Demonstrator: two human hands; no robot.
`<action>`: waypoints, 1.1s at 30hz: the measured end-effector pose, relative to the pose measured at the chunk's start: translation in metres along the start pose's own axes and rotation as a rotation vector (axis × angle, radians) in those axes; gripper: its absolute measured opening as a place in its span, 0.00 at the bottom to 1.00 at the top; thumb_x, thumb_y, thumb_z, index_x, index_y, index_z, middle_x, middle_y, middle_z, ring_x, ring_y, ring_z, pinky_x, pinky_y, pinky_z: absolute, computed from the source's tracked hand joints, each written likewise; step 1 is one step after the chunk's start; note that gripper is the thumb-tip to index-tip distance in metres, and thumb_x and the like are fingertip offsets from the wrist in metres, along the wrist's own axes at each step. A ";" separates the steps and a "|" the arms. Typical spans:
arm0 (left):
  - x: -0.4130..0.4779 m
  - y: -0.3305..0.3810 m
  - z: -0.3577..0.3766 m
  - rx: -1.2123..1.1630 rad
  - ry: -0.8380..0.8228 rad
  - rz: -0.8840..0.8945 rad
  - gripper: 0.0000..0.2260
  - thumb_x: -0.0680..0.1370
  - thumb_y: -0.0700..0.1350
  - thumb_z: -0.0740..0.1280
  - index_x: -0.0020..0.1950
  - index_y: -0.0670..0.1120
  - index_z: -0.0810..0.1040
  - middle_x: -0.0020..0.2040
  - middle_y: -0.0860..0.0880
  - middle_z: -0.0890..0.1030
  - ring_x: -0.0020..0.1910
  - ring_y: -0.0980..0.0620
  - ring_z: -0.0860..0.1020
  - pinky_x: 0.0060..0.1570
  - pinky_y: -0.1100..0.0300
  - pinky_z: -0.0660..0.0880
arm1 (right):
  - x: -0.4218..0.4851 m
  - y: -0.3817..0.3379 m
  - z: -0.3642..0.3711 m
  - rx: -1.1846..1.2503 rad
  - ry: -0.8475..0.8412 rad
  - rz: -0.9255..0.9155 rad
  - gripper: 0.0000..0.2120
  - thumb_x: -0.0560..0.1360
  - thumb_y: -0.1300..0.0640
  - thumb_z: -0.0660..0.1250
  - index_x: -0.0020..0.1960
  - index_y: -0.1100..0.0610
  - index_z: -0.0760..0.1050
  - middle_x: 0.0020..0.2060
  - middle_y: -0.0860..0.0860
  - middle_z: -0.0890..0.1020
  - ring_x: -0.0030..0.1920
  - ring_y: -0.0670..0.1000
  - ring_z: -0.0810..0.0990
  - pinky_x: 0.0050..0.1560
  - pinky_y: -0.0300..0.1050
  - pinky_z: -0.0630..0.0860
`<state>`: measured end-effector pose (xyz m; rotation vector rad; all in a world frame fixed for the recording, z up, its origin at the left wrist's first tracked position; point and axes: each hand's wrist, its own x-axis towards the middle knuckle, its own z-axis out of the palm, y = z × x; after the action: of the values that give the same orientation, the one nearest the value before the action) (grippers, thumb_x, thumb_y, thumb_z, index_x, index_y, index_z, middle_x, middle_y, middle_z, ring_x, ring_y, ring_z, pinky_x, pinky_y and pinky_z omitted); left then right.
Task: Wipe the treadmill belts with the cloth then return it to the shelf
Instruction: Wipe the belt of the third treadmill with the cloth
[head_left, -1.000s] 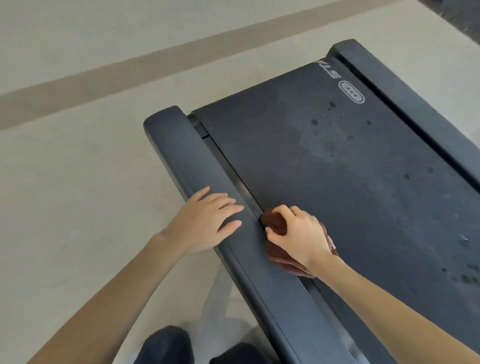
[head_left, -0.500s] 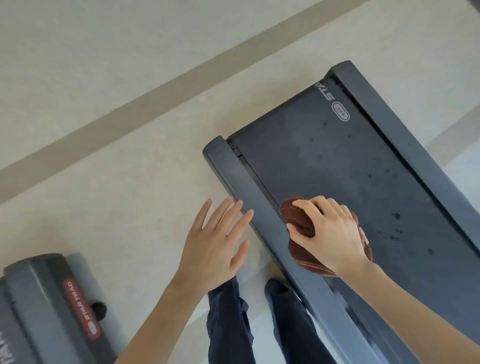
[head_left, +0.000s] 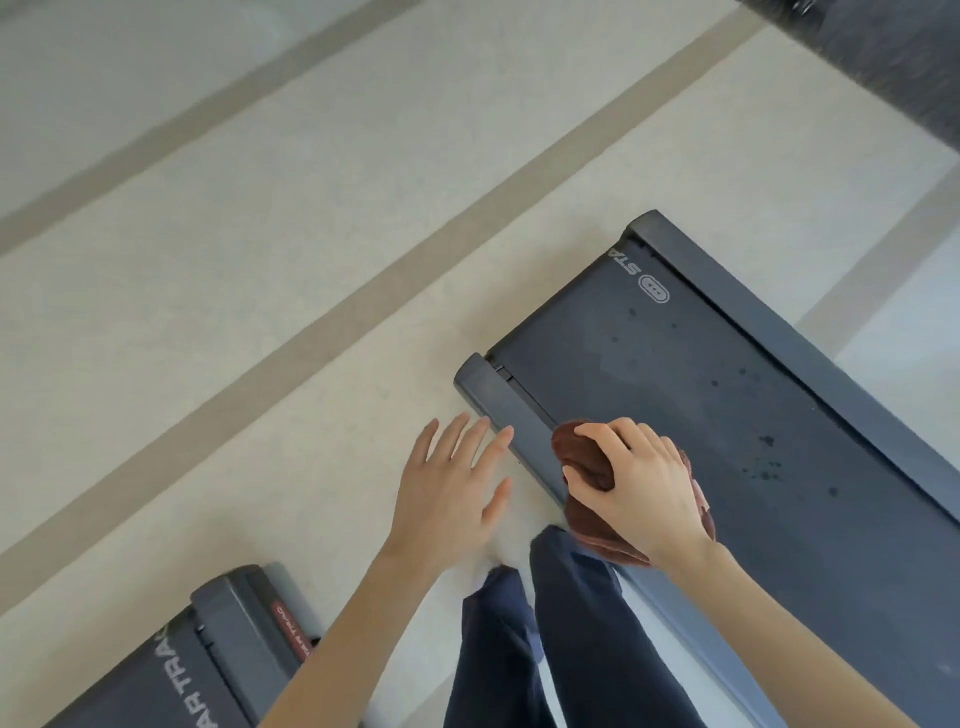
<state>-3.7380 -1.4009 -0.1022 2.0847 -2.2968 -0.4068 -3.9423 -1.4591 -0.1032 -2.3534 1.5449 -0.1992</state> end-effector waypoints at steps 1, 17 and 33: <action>0.003 -0.005 -0.008 0.017 -0.003 0.005 0.22 0.76 0.56 0.62 0.68 0.50 0.72 0.64 0.46 0.77 0.65 0.45 0.73 0.64 0.45 0.69 | 0.004 -0.004 -0.008 0.002 0.012 0.019 0.13 0.70 0.49 0.71 0.53 0.50 0.77 0.45 0.48 0.80 0.43 0.55 0.79 0.48 0.49 0.73; 0.164 -0.096 -0.121 0.070 0.066 0.260 0.21 0.78 0.58 0.54 0.66 0.52 0.74 0.65 0.50 0.76 0.66 0.49 0.72 0.64 0.44 0.68 | 0.170 -0.047 -0.072 0.144 0.110 0.316 0.14 0.72 0.44 0.67 0.57 0.45 0.75 0.48 0.45 0.78 0.48 0.52 0.76 0.51 0.47 0.70; 0.351 -0.281 -0.188 0.101 0.041 0.633 0.20 0.78 0.52 0.59 0.68 0.49 0.72 0.68 0.48 0.73 0.69 0.48 0.68 0.69 0.45 0.62 | 0.378 -0.132 -0.072 0.080 0.253 0.527 0.15 0.72 0.46 0.67 0.56 0.49 0.76 0.47 0.48 0.79 0.47 0.55 0.77 0.50 0.49 0.70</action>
<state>-3.4685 -1.8016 -0.0342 1.2561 -2.8093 -0.2207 -3.6950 -1.7690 -0.0124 -1.8322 2.1663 -0.4322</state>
